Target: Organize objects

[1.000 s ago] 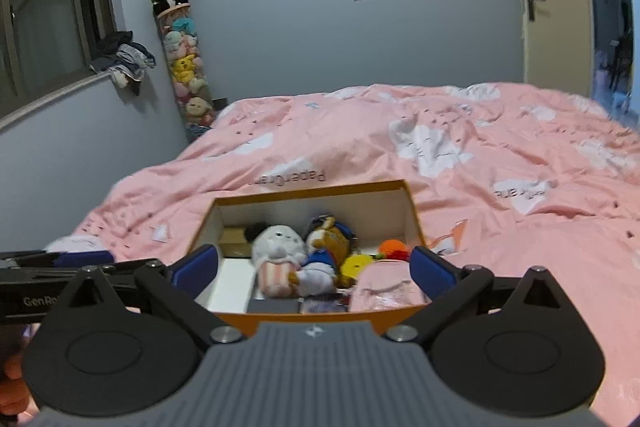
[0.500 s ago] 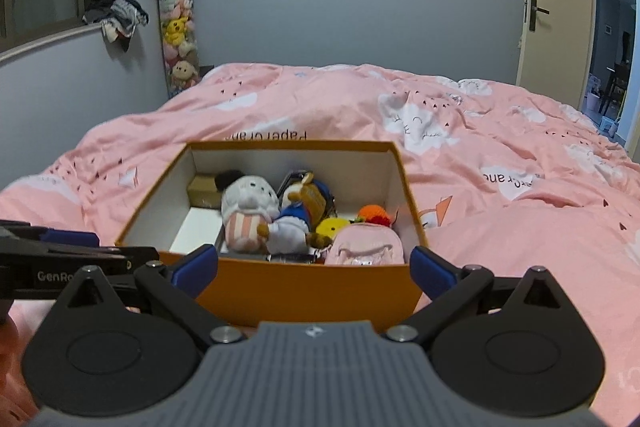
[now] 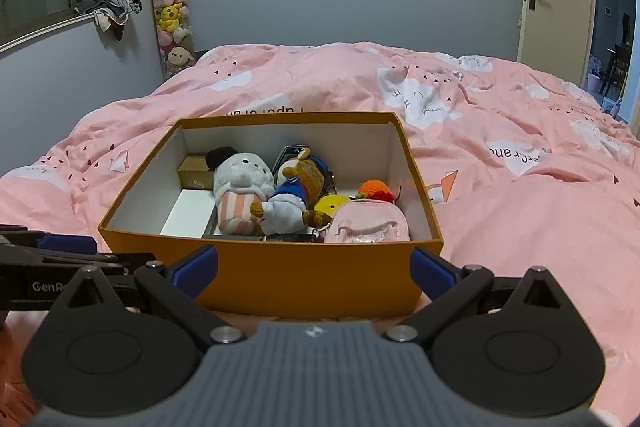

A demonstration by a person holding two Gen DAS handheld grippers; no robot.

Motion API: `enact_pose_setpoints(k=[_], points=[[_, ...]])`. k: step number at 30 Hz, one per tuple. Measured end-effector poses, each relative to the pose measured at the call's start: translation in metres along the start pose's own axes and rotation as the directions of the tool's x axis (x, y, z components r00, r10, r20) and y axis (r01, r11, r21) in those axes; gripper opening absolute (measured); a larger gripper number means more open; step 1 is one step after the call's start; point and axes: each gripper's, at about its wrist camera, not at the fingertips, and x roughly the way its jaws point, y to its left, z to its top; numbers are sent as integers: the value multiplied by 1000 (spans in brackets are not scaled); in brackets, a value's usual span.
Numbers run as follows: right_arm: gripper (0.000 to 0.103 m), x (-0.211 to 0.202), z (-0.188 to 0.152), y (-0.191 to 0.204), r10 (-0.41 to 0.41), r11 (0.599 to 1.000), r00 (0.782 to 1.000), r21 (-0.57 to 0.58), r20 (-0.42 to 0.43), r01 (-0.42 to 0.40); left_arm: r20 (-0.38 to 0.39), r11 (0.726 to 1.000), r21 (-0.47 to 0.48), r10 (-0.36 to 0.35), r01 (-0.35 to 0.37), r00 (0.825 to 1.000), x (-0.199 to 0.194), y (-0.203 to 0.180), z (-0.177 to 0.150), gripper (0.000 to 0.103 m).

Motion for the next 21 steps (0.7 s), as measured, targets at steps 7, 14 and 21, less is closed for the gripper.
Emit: enact_pose_setpoints(k=[7,14,21], points=[[102,-2,-1,1,2,1000,1000,-12,-1,-2,8,1000,13,-1,1,1000,-3,-2,0,85],[102,-2,-1,1,8,1000,1000,-13,-8,-8,6,1000,21,-2,2,1000,-2,-3,-1,85],[102,-2,-3,3,10,1000,1000,-21,-13,-10,16,1000,28,-11,10,1000,-5,-4,-1,85]])
